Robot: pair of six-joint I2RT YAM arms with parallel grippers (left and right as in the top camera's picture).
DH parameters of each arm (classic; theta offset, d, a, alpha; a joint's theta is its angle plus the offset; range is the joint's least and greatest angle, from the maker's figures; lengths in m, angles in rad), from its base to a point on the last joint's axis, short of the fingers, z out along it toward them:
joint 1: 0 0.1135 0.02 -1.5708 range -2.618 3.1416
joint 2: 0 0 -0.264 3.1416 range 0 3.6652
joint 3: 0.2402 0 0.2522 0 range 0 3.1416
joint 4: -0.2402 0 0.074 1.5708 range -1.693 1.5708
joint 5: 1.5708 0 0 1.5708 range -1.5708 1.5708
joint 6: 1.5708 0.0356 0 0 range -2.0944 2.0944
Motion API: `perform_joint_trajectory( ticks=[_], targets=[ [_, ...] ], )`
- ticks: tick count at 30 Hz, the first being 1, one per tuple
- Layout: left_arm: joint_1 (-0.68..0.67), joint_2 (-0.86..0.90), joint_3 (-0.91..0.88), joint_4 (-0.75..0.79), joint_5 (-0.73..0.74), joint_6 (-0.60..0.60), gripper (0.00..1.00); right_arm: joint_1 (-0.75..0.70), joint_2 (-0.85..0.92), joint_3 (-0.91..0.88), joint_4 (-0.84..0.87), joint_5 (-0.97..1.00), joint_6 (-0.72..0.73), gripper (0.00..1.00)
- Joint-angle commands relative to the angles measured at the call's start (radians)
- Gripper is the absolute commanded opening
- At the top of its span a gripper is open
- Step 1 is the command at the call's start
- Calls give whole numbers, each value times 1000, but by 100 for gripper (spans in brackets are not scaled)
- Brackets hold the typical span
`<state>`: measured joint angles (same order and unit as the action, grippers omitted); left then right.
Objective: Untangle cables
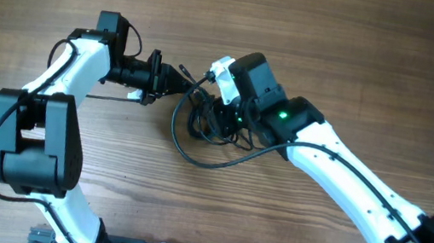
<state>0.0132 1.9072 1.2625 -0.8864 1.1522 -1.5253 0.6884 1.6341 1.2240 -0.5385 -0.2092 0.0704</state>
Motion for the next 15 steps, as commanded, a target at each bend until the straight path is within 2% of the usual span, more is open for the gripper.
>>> perform_joint_trajectory(
  ticks=[1,3,5,7,11,15],
  targets=[
    [0,-11,15,-1,24,-9,4,-2,77,11,30,-10,-48,36],
    [0,-11,15,-1,24,-9,4,-2,98,11,60,19,-47,35],
    [0,-11,15,-1,24,-9,4,-2,104,11,78,43,-45,28],
    [0,-11,15,-1,24,-9,4,-2,103,11,90,84,-44,4],
    [0,-11,15,-1,24,-9,4,-3,98,11,45,101,-41,4],
    [0,-11,15,-1,24,-9,4,-5,98,11,-107,115,-41,4]
  ],
)
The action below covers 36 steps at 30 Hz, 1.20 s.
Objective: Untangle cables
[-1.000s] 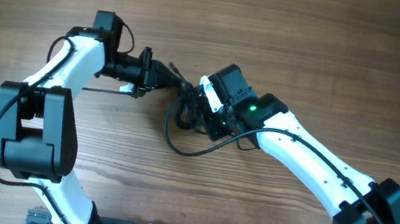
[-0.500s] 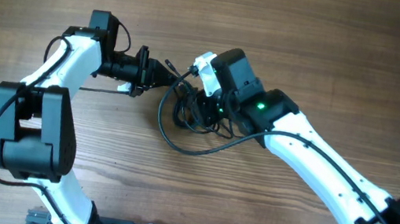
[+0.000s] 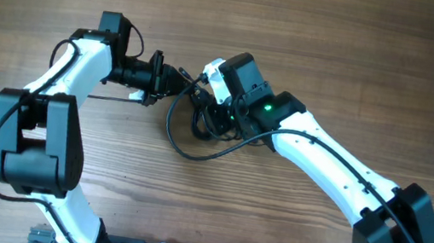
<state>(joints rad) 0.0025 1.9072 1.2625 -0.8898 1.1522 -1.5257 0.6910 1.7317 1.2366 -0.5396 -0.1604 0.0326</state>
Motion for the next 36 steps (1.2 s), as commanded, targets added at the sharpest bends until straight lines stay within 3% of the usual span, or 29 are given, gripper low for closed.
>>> perform_joint_trajectory(
  ticks=[1,7,17,19,24,27,29,33,36],
  targets=[
    [11,-11,15,2,24,-8,4,-10,1,-1,-147,85,-3,4],
    [11,-11,15,2,24,-8,4,-30,1,-2,-345,196,-3,4],
    [11,-11,15,2,24,-8,4,-135,1,-2,-398,169,-5,12],
    [11,-11,15,2,24,-8,4,-158,-1,-1,-367,63,-34,4],
    [11,-11,15,19,24,-6,4,-154,-2,0,-226,-200,-108,4],
    [11,-11,15,34,24,6,14,-151,-2,0,-123,-320,-113,4],
    [11,-11,15,66,24,53,11,-151,-2,0,-80,-359,-111,4],
    [8,-11,15,171,24,255,9,-151,-2,0,-58,-356,-112,4],
    [3,-11,15,241,24,266,4,-151,-2,0,-48,-356,-108,4]
  ],
)
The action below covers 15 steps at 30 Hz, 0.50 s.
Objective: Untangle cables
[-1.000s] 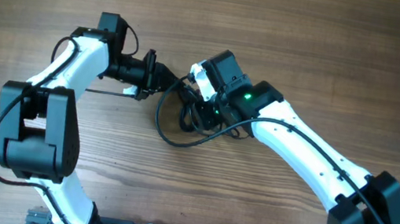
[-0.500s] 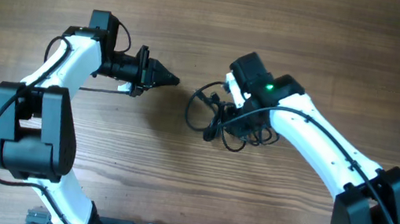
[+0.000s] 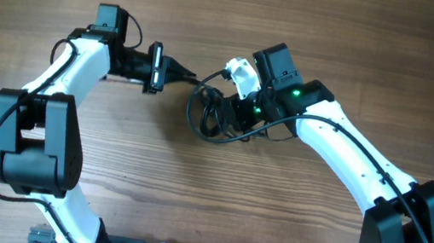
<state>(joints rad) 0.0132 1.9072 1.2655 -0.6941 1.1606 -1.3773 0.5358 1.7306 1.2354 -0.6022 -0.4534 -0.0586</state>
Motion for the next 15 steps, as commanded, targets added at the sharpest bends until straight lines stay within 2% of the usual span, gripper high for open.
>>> perform_joint_trajectory(
  ticks=[1,4,6,8,10,12,15],
  targets=[
    [-10,-11,12,53,15,117,4,5,-1,1,18,-63,-15,4],
    [-19,-11,12,56,15,118,8,4,-1,1,32,-54,32,4],
    [-29,-11,12,63,15,169,17,4,-1,1,58,-52,72,4],
    [-34,-11,12,94,15,219,18,4,-1,1,89,-52,122,4],
    [-37,-11,12,161,15,306,20,4,-1,1,114,-51,167,4],
    [-37,-11,12,248,15,460,34,2,-1,1,133,-51,211,4],
    [-36,-11,12,322,10,638,39,0,-1,1,138,-45,245,4]
  ],
)
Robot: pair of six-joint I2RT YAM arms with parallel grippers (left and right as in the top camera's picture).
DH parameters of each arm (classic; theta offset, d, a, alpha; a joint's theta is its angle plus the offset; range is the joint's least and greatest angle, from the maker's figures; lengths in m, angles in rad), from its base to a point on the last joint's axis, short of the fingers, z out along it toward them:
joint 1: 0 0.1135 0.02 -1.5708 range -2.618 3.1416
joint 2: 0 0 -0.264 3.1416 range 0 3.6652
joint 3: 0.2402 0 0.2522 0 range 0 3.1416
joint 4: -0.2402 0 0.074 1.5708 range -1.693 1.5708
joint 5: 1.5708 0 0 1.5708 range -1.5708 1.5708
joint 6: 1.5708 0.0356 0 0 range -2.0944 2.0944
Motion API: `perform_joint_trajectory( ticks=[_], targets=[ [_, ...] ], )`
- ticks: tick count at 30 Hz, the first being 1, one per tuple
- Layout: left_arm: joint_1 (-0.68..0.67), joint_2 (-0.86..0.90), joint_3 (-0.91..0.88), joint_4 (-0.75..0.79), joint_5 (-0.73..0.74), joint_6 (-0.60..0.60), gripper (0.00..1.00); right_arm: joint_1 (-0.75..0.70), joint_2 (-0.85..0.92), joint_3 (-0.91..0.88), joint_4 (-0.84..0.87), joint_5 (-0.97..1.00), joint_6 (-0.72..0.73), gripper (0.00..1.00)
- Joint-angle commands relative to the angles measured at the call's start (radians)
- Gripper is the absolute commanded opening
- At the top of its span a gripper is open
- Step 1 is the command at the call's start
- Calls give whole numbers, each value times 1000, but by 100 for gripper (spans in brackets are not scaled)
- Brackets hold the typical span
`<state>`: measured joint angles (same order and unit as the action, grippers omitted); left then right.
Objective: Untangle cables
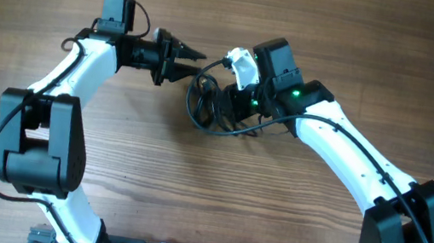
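A tangle of black cables (pixel 208 110) lies in loops at the table's middle. My right gripper (pixel 230 104) reaches into the right side of the tangle. Its fingers are hidden under the wrist and its white camera, so the jaws do not show. My left gripper (pixel 190 61) points right, just up and left of the tangle. It is open, with its fingers spread and nothing between them. One cable strand arcs from the top of the tangle toward the right wrist, passing close to the left fingertips.
The wooden table (pixel 367 40) carries nothing else. Both arm bases and a black rail stand along the near edge. The right arm's forearm (pixel 348 167) crosses the table's right half.
My left gripper had narrow jaws at a strand on the tangle's upper left. It now stands open, a little higher, with no strand in it. The right gripper and tangle barely moved.
Both grippers first met at the tangle, the left at its upper-left strand and the right over its top. The right arm then shifted left. Later it stood further right with the tangle drawn along and more compact. The left gripper has now let go.
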<state>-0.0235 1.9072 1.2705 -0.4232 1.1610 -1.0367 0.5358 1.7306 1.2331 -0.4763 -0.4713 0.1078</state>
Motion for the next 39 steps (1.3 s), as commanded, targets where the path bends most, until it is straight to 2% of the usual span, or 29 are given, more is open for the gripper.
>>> perform_joint_trajectory(
  ticks=[1,5,8,13,15,18,23,27,37,39],
  targets=[
    [0,-11,7,53,-12,355,40,0,-1,3,11,-27,82,4],
    [-12,-11,7,18,-118,489,31,0,-1,3,7,-27,132,4],
    [-19,-11,7,-16,-211,491,22,0,-1,3,8,-12,137,4],
    [-18,-11,7,-35,-246,492,20,0,-1,3,21,60,203,4],
    [-18,-11,7,-42,-261,524,15,0,-1,3,37,60,220,4],
    [-18,-11,7,-45,-258,536,13,-2,-1,3,48,60,237,4],
    [-19,-11,7,-14,-172,695,16,-11,0,3,51,60,263,4],
    [-31,-11,7,-9,-179,768,19,-16,0,3,75,16,265,4],
    [-90,-11,7,6,-190,772,27,-20,0,3,87,-4,270,4],
    [-94,-11,7,5,-195,772,26,-20,0,3,87,-3,270,5]
  ],
)
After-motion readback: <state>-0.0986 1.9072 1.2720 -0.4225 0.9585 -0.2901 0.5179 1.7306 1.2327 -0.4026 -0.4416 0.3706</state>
